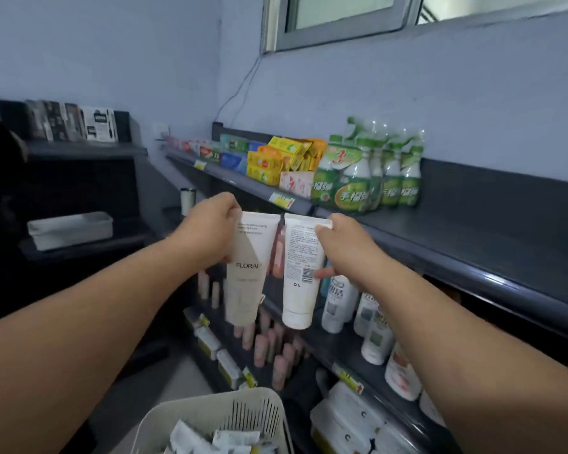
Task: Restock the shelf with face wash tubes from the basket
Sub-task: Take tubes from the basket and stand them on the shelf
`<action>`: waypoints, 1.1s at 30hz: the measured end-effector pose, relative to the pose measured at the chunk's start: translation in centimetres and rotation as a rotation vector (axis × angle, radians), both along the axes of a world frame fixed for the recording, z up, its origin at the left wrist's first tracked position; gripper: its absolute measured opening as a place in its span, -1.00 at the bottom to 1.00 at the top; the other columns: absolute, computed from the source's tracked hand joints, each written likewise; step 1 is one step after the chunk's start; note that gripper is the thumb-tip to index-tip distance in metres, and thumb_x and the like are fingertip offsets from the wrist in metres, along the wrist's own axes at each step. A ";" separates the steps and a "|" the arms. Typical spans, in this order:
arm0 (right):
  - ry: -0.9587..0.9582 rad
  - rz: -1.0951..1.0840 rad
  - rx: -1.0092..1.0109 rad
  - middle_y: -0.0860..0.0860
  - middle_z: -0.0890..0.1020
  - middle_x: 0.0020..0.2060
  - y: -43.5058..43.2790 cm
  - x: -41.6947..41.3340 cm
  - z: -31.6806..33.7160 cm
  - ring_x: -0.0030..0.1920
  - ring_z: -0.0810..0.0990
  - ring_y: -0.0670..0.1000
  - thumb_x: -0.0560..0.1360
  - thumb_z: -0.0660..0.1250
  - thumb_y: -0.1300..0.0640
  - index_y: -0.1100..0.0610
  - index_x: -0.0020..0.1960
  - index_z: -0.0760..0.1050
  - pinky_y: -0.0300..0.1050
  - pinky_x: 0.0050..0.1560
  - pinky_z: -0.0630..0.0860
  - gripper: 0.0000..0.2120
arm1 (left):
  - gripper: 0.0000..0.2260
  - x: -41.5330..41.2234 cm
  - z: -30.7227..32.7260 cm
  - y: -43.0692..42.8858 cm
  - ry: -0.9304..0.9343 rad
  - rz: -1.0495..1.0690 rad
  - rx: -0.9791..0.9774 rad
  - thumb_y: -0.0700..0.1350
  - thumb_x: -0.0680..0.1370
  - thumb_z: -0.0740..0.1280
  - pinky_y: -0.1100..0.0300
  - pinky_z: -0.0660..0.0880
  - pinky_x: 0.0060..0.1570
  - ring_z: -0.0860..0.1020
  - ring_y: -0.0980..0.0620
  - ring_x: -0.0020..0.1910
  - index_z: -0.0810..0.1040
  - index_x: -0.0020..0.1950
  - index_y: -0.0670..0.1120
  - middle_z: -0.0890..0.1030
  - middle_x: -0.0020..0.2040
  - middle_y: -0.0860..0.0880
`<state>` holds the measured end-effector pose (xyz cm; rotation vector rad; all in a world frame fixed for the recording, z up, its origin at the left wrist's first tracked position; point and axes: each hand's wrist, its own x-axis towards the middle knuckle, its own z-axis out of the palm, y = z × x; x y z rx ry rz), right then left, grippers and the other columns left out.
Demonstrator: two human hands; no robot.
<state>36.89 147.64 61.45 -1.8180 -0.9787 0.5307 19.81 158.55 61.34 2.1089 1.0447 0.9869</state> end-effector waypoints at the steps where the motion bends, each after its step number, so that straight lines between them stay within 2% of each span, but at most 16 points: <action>1: 0.026 -0.024 0.012 0.02 0.28 0.41 -0.4 0.2 0.8 0.15 0.56 0.23 0.66 0.07 0.10 0.10 0.53 0.14 -0.23 -0.53 0.55 -0.55 | -0.81 0.4 0.9 0.1 -0.019 -0.018 -0.010 -0.11 0.63 0.09 -0.15 0.62 -0.32 0.56 -0.14 -0.32 0.44 -0.09 -0.13 0.49 -0.17 -0.11; 3: 0.031 -0.058 0.042 0.05 0.24 0.43 -1.1 0.7 2.1 0.06 0.61 0.24 0.67 0.05 0.09 0.08 0.56 0.05 -0.26 -0.60 0.47 -0.52 | -0.80 1.3 2.4 0.0 -0.064 -0.074 -0.034 -0.11 0.64 0.09 -0.14 0.62 -0.32 0.52 -0.10 -0.35 0.42 -0.05 -0.17 0.45 -0.21 -0.11; 6: -0.035 -0.131 0.051 0.01 0.18 0.50 -2.4 1.4 3.9 -0.18 0.69 0.13 0.67 0.03 0.05 0.03 0.55 0.05 -0.27 -0.59 0.43 -0.53 | -0.81 2.9 4.4 -0.3 -0.119 -0.158 -0.063 -0.09 0.65 0.08 -0.13 0.63 -0.28 0.50 -0.11 -0.22 0.41 -0.05 -0.15 0.41 -0.16 -0.09; 9: -0.032 -0.198 0.124 0.02 0.26 0.45 -4.1 2.6 5.9 -0.11 0.66 0.15 0.65 0.08 0.08 0.07 0.51 0.15 -0.13 -0.38 0.63 -0.56 | -0.81 5.2 6.3 -0.8 -0.146 -0.224 -0.031 -0.10 0.64 0.10 -0.18 0.62 -0.25 0.51 -0.13 -0.22 0.42 -0.01 -0.17 0.43 -0.15 -0.11; 12: -0.087 -0.293 0.187 0.11 0.45 0.31 -6.5 4.9 8.1 -0.01 0.61 0.13 0.63 0.09 0.13 0.18 0.39 0.28 -0.07 -0.33 0.66 -0.65 | -0.81 7.9 8.3 -2.0 -0.178 -0.296 0.010 -0.11 0.64 0.10 -0.18 0.62 -0.22 0.53 -0.14 -0.26 0.45 0.01 -0.18 0.45 -0.14 -0.13; 15: -0.154 -0.404 0.220 0.15 0.55 0.15 -9.0 7.9 10.1 -0.06 0.64 0.15 0.59 0.11 0.16 0.22 0.21 0.39 0.03 -0.30 0.67 -0.76 | -0.80 11.4 9.8 -3.5 -0.206 -0.356 0.018 -0.11 0.63 0.11 -0.20 0.61 -0.24 0.54 -0.15 -0.31 0.44 0.04 -0.22 0.45 -0.14 -0.14; 19: -0.178 -0.517 0.241 0.15 0.53 0.11 -11.7 12.1 11.4 -0.04 0.60 0.16 0.56 0.12 0.20 0.24 0.18 0.38 -0.10 -0.41 0.62 -0.77 | -0.80 17.0 10.8 -5.3 -0.229 -0.431 -0.003 -0.10 0.63 0.11 -0.20 0.62 -0.22 0.51 -0.10 -0.37 0.44 -0.01 -0.19 0.42 -0.19 -0.08; 22: -0.178 -0.559 0.255 0.17 0.52 0.13 -12.9 15.9 11.6 -0.04 0.60 0.20 0.53 0.11 0.20 0.23 0.13 0.39 0.00 -0.37 0.65 -0.78 | -0.80 21.3 11.3 -6.6 -0.244 -0.469 -0.032 -0.11 0.64 0.10 -0.14 0.63 -0.25 0.52 -0.12 -0.31 0.43 0.00 -0.20 0.43 -0.16 -0.10; 25: -0.161 -0.578 0.240 0.14 0.52 0.10 -13.6 19.8 11.4 -0.06 0.59 0.15 0.55 0.10 0.22 0.21 0.10 0.38 0.01 -0.34 0.66 -0.83 | -0.81 25.9 11.5 -7.4 -0.241 -0.472 -0.046 -0.12 0.65 0.08 0.02 0.62 -0.41 0.57 -0.17 -0.29 0.43 0.01 -0.18 0.44 -0.10 -0.13; 29: -0.148 -0.573 0.227 0.12 0.52 0.13 -13.8 24.8 11.0 0.00 0.59 0.15 0.58 0.10 0.21 0.21 0.20 0.36 -0.10 -0.39 0.63 -0.77 | -0.83 32.2 11.2 -7.4 -0.280 -0.506 -0.095 -0.14 0.63 0.08 -0.19 0.62 -0.18 0.54 -0.13 -0.32 0.42 -0.01 -0.18 0.43 -0.10 -0.14; 33: -0.098 -0.575 0.217 0.11 0.52 0.12 -13.7 29.2 10.3 0.03 0.58 0.16 0.57 0.09 0.19 0.18 0.13 0.38 -0.08 -0.35 0.65 -0.82 | -0.81 37.2 10.6 -7.1 -0.294 -0.507 -0.132 -0.14 0.62 0.09 -0.24 0.59 -0.11 0.50 -0.09 -0.41 0.38 -0.16 -0.11 0.40 -0.17 -0.10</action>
